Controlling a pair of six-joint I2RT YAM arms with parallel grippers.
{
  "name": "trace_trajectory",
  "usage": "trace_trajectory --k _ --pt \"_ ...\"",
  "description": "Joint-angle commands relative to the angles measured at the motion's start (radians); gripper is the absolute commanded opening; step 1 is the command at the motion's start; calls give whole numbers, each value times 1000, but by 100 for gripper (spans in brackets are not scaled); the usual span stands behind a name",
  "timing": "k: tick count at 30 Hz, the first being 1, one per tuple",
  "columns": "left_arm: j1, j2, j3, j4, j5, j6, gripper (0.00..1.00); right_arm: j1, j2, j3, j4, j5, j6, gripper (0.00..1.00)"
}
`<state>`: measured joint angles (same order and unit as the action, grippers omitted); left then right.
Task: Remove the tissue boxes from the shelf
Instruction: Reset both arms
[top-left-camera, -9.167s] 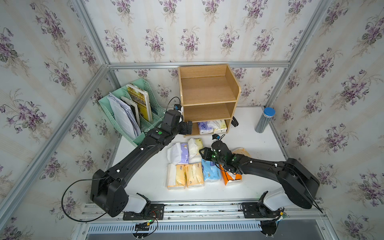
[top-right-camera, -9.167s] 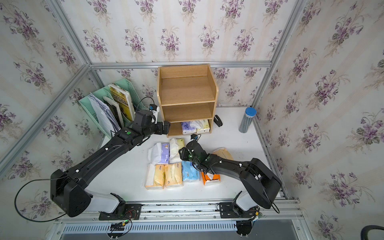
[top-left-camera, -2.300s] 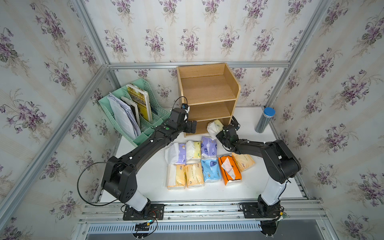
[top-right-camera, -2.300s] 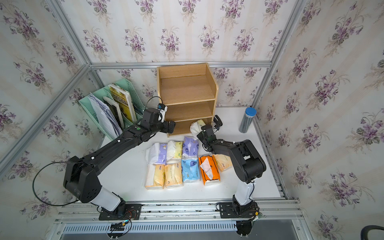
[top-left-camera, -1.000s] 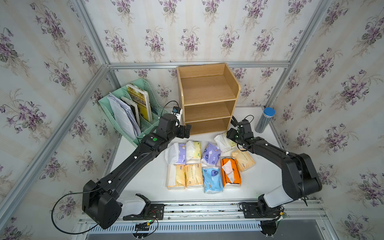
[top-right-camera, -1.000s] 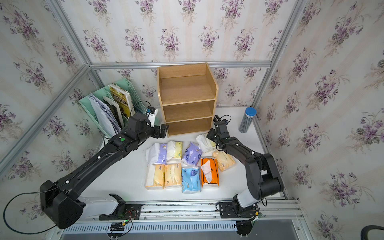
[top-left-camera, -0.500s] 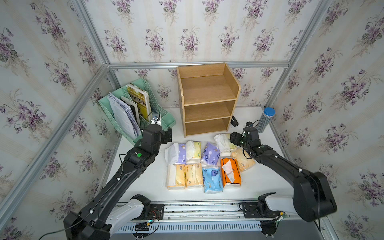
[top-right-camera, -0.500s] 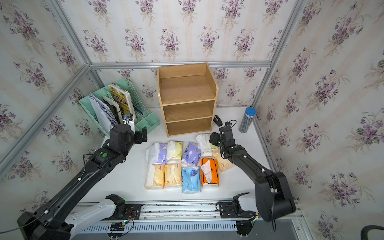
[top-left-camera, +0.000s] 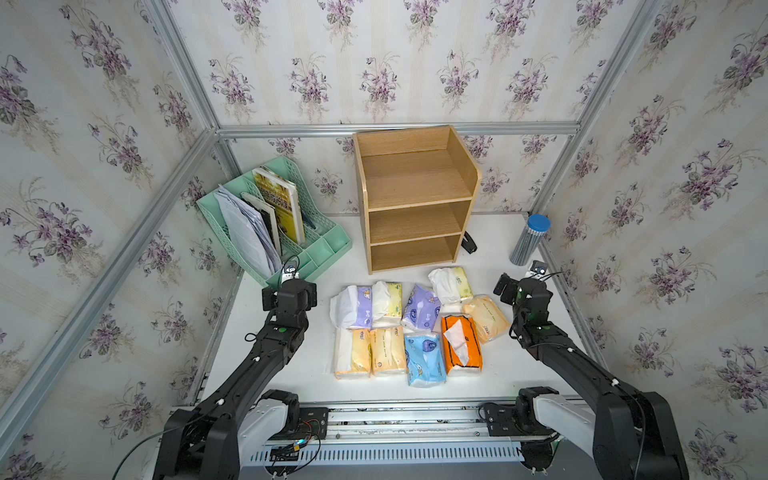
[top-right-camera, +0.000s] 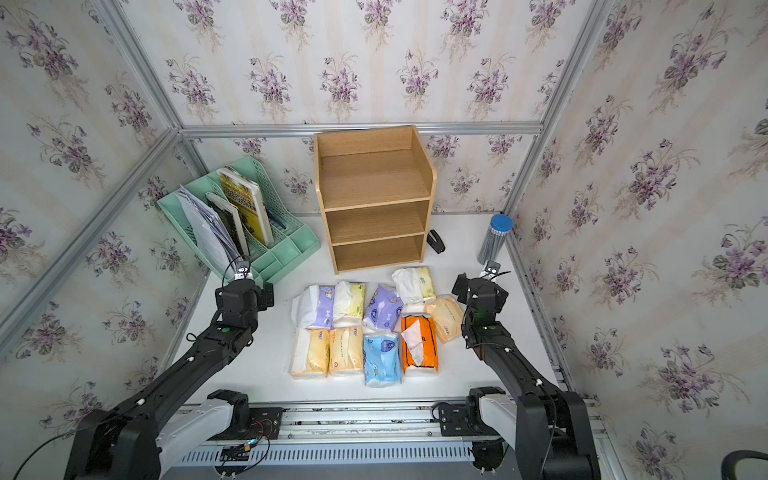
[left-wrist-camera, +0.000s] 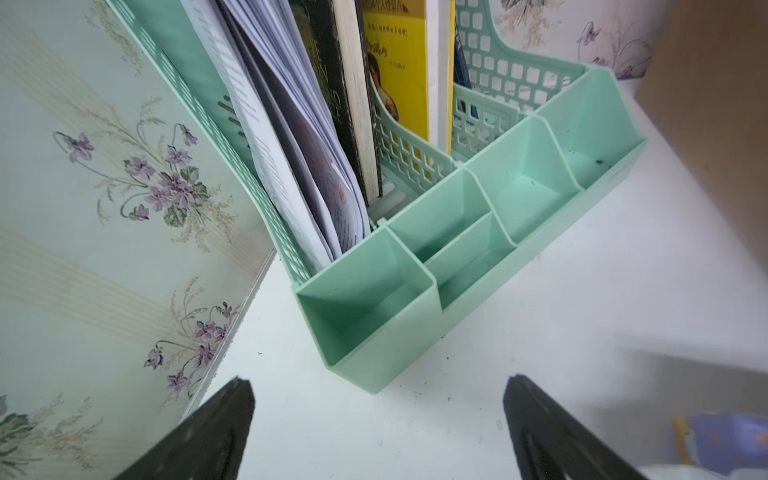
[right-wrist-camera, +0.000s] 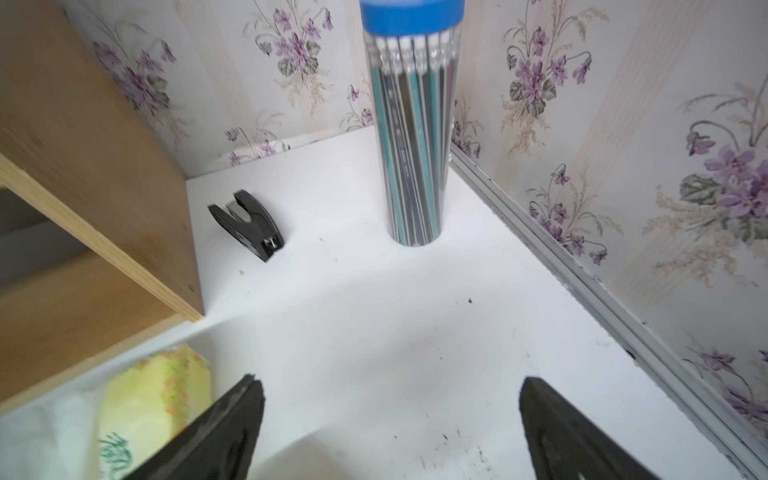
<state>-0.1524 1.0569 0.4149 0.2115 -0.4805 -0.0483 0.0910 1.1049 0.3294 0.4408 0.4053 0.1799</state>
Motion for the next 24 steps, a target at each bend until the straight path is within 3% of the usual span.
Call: trace_trajectory --k 1,4,7,10,12,14,16,18,24 --pt "19 58 -83 320 21 23 99 -10 60 -65 341 52 -51 100" --pt "34 133 -143 507 42 26 99 -11 132 -142 540 29 -67 100" --pt "66 185 -153 601 174 34 99 -13 172 -218 765 -51 -106 100" --pt "94 325 -162 771 219 41 99 -14 266 -276 990 -84 -118 100" --pt "99 348 -111 668 252 34 99 -16 342 -287 1114 -108 -126 100" --pt "106 427 -53 640 258 43 99 -16 373 -257 1074 -151 -136 100" --pt "108 434 29 480 311 54 99 -25 411 -228 1043 -161 -129 100" --pt "107 445 10 538 315 66 99 -44 444 -230 1096 -193 -121 100" --pt "108 437 19 503 316 57 99 -60 413 -200 984 -216 -104 100"
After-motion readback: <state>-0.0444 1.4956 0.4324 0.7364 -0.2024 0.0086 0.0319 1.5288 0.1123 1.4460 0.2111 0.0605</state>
